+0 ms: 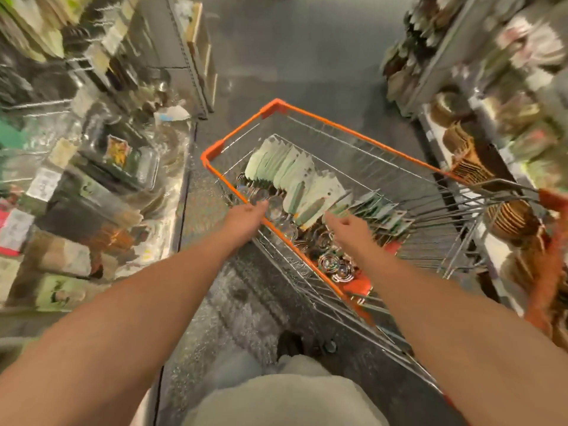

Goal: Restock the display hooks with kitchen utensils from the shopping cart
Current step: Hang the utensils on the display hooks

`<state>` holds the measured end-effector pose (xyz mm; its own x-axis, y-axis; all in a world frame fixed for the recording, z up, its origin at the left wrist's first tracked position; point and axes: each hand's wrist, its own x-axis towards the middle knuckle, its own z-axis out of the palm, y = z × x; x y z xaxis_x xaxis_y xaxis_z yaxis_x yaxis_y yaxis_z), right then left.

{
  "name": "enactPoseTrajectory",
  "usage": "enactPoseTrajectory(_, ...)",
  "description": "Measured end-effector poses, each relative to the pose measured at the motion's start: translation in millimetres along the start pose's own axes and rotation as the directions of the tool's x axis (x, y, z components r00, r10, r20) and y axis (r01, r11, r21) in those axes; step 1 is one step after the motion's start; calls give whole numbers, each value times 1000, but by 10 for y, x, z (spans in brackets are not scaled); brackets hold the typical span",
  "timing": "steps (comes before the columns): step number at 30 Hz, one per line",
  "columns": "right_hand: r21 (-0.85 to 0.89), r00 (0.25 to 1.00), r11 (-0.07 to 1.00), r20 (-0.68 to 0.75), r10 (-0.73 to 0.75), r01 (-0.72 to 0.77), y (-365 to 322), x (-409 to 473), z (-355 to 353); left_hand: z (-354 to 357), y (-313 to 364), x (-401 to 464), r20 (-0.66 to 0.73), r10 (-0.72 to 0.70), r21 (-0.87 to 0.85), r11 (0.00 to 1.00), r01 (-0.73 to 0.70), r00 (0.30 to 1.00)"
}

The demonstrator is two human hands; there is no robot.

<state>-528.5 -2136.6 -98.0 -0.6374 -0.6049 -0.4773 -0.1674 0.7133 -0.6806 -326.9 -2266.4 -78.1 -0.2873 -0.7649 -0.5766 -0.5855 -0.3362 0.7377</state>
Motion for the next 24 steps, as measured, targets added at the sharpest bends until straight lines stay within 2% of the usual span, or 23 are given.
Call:
enactPoseTrajectory(6,122,970,968,-87,228,-217,267,248,-255,457,310,543,193,23,132,990,-49,981)
enactPoseTrajectory(11,259,897,900,-185,402,-350,275,436,-339,636,522,1119,360,3,273,956,-108,933)
enactPoseTrajectory(17,439,810,803,-236,537,-404,232,492,-392,929,840,1466,530,-38,393,896,-206,847)
enactPoseTrajectory(24,516,748,729,-229,623,-449,514,594,-527,1671,976,1555,660,-49,463,812,-355,750)
